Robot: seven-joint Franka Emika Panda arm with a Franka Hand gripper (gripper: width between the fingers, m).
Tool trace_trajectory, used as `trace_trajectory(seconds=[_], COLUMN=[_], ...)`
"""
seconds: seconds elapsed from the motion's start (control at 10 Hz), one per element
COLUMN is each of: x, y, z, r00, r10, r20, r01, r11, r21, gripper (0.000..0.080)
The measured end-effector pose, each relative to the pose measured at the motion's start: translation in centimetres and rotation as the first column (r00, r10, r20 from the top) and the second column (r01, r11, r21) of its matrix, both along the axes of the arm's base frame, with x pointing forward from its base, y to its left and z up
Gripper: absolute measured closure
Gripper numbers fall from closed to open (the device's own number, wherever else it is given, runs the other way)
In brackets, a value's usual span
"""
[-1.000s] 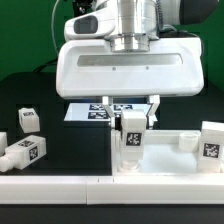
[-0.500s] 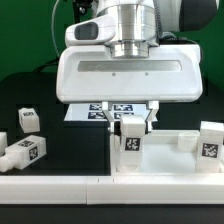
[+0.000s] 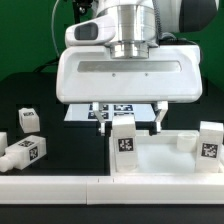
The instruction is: Assemble square table
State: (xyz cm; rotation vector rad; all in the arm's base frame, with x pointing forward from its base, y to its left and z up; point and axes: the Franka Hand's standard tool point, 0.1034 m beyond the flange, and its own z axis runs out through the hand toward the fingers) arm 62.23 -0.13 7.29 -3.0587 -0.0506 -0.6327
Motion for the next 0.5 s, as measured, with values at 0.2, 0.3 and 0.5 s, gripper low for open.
trace_trajectory(seconds=[0.2,0.3,0.5], x=[0.94,0.57,1.14], y=[-0.73,-0.07,-0.40], z=[0.95,0.62,1.04], r00=[0.999,0.988,0.960], r10=[-0.004,-0.013,-0.026], r20=[-0.035,-0.152,-0.279], r01=[0.005,0.024,0.064], r11=[1.000,0.997,0.990], r21=[0.019,0.073,0.129], gripper=[0.0158,0.0158,0.0151])
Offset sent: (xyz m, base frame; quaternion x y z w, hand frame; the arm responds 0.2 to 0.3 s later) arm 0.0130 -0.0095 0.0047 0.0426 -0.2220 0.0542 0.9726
